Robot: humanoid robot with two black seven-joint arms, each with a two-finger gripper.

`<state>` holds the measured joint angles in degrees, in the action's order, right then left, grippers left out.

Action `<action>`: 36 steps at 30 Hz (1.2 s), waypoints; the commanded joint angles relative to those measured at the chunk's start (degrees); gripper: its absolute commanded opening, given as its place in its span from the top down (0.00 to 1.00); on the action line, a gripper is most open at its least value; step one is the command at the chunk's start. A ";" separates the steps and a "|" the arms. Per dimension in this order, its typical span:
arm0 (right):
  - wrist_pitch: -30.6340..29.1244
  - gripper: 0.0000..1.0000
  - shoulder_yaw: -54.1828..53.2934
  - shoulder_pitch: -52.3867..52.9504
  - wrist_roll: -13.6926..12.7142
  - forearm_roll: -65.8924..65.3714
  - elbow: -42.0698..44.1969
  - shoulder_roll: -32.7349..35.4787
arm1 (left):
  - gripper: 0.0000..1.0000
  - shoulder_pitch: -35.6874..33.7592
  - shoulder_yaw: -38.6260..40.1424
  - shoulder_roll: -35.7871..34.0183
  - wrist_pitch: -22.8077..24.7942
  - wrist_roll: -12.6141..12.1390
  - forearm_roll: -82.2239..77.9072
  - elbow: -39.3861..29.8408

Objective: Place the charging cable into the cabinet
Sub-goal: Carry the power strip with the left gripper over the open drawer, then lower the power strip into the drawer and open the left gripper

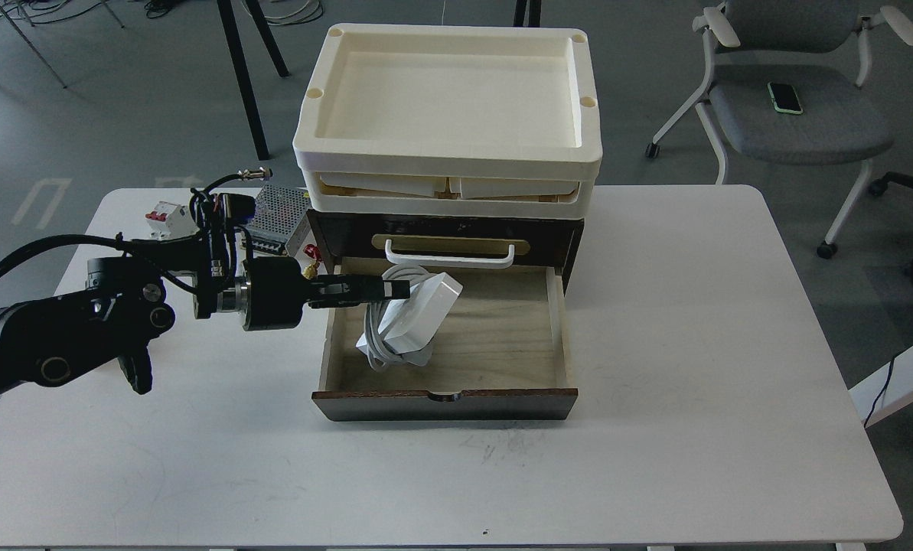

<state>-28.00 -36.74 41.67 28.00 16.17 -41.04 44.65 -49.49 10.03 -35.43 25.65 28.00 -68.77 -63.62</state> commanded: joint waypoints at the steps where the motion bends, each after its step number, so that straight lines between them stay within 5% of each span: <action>1: 0.00 0.00 0.00 -0.10 0.00 0.00 -0.01 0.00 | 1.00 0.01 -0.01 1.06 -0.16 0.00 0.39 2.27; 11: 0.00 0.00 0.00 -0.10 0.00 0.00 -0.09 0.00 | 0.94 1.42 -0.01 4.75 -1.75 0.00 0.39 5.78; 18: 0.00 0.00 0.00 -0.36 0.00 0.00 -0.18 0.00 | 0.72 1.42 0.17 7.73 -1.83 0.00 0.48 7.28; 30: 0.00 0.00 -0.08 -1.86 0.00 0.00 -0.27 0.09 | 0.59 2.91 0.26 10.81 -1.75 0.00 0.48 9.48; 33: 0.00 0.00 -0.08 -1.95 0.00 0.00 -0.27 0.09 | 0.37 2.73 0.87 9.86 -1.22 0.00 0.91 8.78; 36: 0.00 0.00 -0.35 -1.86 0.00 0.00 -0.27 0.00 | 0.26 2.73 3.06 7.14 -1.22 0.00 5.21 8.25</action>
<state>-28.00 -36.83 39.74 28.00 16.17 -41.31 44.73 -46.69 11.27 -25.74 24.34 28.01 -67.00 -54.76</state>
